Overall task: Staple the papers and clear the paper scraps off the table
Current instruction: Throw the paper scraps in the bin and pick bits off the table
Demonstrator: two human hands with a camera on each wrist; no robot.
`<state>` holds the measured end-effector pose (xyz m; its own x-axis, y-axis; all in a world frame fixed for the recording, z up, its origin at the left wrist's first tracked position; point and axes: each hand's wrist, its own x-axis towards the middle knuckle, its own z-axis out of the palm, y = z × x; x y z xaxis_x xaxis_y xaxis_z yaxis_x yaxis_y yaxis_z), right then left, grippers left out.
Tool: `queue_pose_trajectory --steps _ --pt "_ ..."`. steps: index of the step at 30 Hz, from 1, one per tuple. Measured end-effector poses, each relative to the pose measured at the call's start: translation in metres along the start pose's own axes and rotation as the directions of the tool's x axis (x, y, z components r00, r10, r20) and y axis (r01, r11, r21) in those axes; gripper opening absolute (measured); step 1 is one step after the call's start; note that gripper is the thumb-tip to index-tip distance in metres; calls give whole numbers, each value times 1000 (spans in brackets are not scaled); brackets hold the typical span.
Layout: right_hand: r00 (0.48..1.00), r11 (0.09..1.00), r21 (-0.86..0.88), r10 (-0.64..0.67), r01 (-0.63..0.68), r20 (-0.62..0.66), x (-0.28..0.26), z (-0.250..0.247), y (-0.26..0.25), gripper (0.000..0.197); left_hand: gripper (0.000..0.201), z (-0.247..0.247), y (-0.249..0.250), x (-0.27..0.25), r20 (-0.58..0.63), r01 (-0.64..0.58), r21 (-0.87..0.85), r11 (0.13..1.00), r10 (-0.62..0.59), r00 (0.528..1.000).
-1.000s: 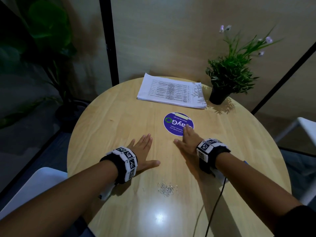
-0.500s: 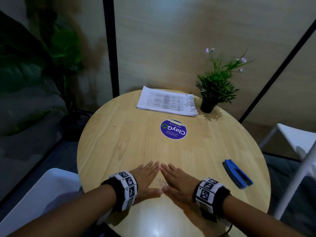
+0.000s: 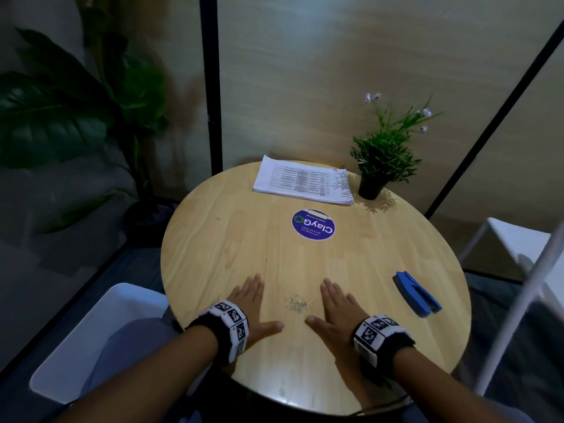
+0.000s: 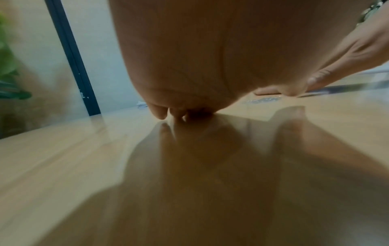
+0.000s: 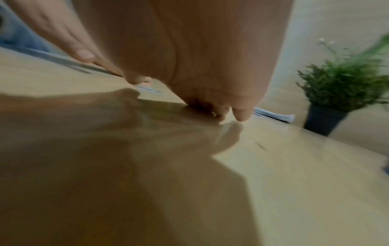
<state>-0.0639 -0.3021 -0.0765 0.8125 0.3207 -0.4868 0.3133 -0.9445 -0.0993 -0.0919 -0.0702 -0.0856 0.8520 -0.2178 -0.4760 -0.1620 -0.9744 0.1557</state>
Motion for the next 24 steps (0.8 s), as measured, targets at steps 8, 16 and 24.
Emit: queue_pose_trajectory --steps 8,16,24 --pt "996 985 145 -88 88 -6 -20 -17 -30 65 98 -11 15 -14 -64 41 -7 999 -42 997" --pt "963 320 921 218 -222 156 -80 -26 32 57 46 -20 -4 -59 165 181 -705 685 -90 982" --pt "858 464 753 29 -466 513 -63 18 -10 74 39 6 33 -59 528 406 -751 521 104 843"
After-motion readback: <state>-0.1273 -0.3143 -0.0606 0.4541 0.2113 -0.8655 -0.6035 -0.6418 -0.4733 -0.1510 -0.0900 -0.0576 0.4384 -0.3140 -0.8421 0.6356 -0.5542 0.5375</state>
